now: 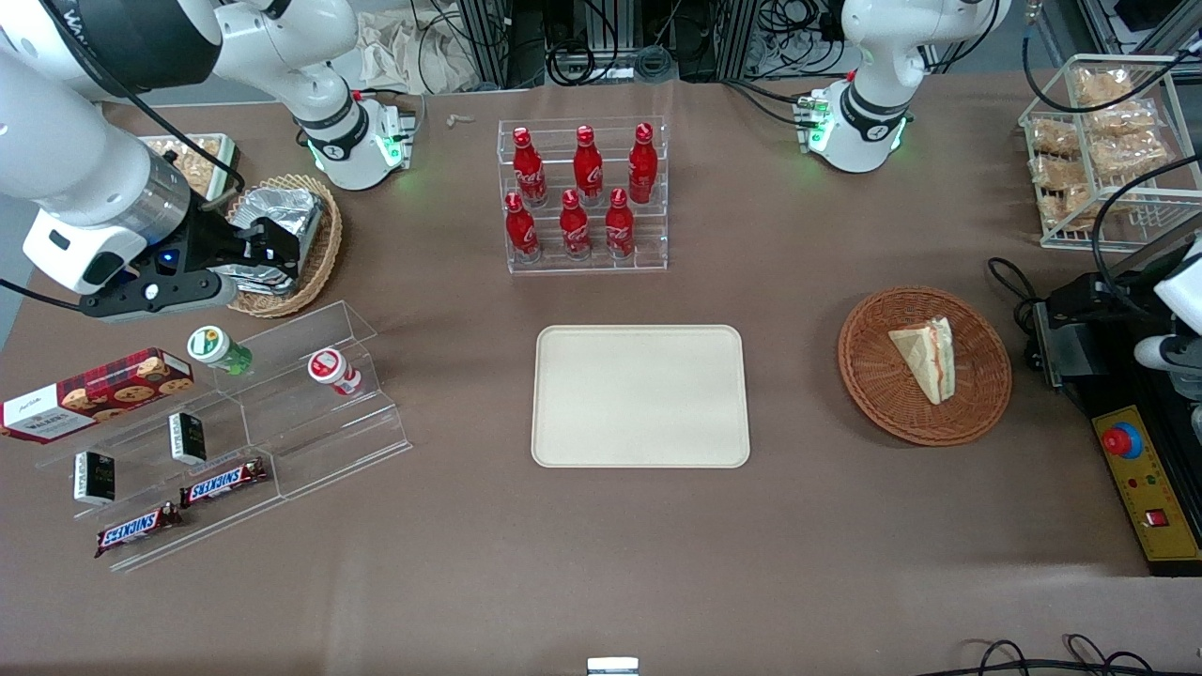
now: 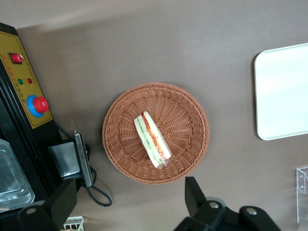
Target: Place sandwich from basket to tray
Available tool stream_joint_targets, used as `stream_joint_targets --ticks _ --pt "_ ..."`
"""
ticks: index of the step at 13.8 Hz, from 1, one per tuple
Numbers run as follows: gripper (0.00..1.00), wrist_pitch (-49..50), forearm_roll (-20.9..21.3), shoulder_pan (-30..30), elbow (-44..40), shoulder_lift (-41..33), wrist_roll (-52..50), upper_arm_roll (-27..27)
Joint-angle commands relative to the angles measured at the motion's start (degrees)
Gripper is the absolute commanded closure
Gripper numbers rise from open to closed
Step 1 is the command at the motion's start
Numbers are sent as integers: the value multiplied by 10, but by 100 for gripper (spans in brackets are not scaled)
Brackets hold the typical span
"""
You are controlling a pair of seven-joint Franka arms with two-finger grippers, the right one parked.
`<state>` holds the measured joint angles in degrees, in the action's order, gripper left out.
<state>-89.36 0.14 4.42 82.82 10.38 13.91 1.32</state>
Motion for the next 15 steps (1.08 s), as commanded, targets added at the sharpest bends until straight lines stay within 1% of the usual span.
stream_joint_targets --ticks 1,3,4,5,6,8,10,12,13,15 --pt "0 9 -1 -1 -26 17 -7 -2" --pt "0 16 -6 1 -32 20 -20 -3" --pt "0 17 5 0 -21 16 -34 -3" --pt "0 14 6 2 0 7 -84 -4" --pt "0 -9 4 8 39 -9 -94 -5" --pt "0 -114 -3 9 162 -68 -120 -5" --pt "0 -213 -3 9 287 -125 -190 -3" --pt "0 -250 -3 9 348 -143 -249 -3" --pt "0 -264 -3 9 375 -147 -252 -3" --pt "0 -339 -2 9 450 -164 -256 -2"
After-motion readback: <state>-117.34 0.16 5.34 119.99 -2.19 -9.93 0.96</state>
